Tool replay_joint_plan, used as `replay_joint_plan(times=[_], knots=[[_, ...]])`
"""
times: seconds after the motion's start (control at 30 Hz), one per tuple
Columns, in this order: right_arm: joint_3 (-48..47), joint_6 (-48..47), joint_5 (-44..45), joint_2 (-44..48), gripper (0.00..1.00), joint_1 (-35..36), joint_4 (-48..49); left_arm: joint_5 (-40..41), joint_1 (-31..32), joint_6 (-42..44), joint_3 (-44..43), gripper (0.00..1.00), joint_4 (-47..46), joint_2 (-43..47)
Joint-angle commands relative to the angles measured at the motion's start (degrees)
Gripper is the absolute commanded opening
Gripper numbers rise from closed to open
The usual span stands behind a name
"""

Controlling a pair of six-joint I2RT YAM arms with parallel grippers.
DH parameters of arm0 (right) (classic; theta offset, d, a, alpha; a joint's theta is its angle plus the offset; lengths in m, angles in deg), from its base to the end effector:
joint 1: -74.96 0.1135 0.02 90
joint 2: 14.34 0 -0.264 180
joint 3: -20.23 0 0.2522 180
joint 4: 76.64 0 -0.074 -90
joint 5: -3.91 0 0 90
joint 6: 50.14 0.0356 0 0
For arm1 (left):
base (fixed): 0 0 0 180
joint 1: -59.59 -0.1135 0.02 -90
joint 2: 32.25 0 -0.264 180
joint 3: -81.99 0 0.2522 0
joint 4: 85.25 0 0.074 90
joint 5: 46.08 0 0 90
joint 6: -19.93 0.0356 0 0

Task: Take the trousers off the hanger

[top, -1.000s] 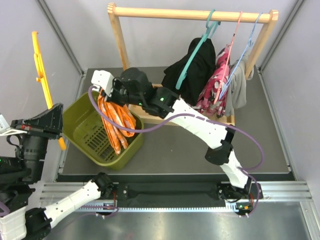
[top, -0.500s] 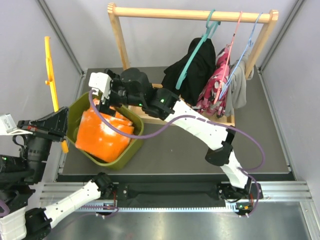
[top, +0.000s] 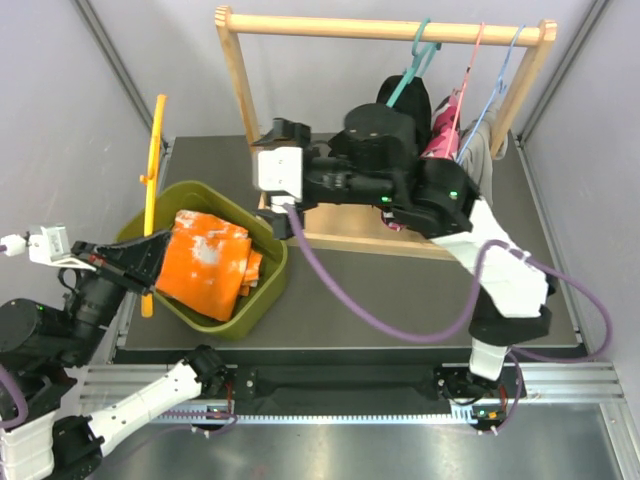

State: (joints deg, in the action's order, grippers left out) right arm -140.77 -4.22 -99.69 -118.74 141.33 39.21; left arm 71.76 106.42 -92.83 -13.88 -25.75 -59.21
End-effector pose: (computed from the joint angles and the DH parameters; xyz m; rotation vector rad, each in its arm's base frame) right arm 0.1255 0.3077 0.5655 -1.5099 0.8305 0.4908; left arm -0.0019 0.0263 0.4857 -0.1083 1.4546 -0.6573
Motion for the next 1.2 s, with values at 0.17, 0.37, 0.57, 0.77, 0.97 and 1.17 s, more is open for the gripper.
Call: replay_joint_plan(times=[0.17, 0.37, 0.57, 0.77, 0.97, 1.17], knots=[[2.0, -7.5, 3.4, 8.6, 1.0, 0.0, -8.9, -9.2, -0.2, -4.6, 1.9, 0.0, -0.1, -1.3], [1.2, -7.3, 3.5, 11.4, 1.0, -3.5, -10.2, -13.7, -0.2, -8.1, 4.2, 0.0, -5.9, -3.7], [-0.8, -5.7, 2.2, 14.7, 1.0, -9.2, -10.1, -16.4, -0.2, -10.3, 7.3, 0.0, -14.1, -8.3], [1.1, -2.7, 0.9, 19.9, 1.0, -16.8, -9.2, -15.7, -0.2, -10.2, 8.3, 0.0, -23.8, -14.2], [6.3, 0.6, 0.3, 26.3, 1.0, -23.6, -8.4, -11.2, -0.2, -10.2, 6.1, 0.0, -31.8, -19.9], [12.7, 2.2, -0.8, 32.8, 1.0, -27.8, -8.5, -6.7, -0.3, -9.4, 1.3, 0.0, -36.5, -27.4]])
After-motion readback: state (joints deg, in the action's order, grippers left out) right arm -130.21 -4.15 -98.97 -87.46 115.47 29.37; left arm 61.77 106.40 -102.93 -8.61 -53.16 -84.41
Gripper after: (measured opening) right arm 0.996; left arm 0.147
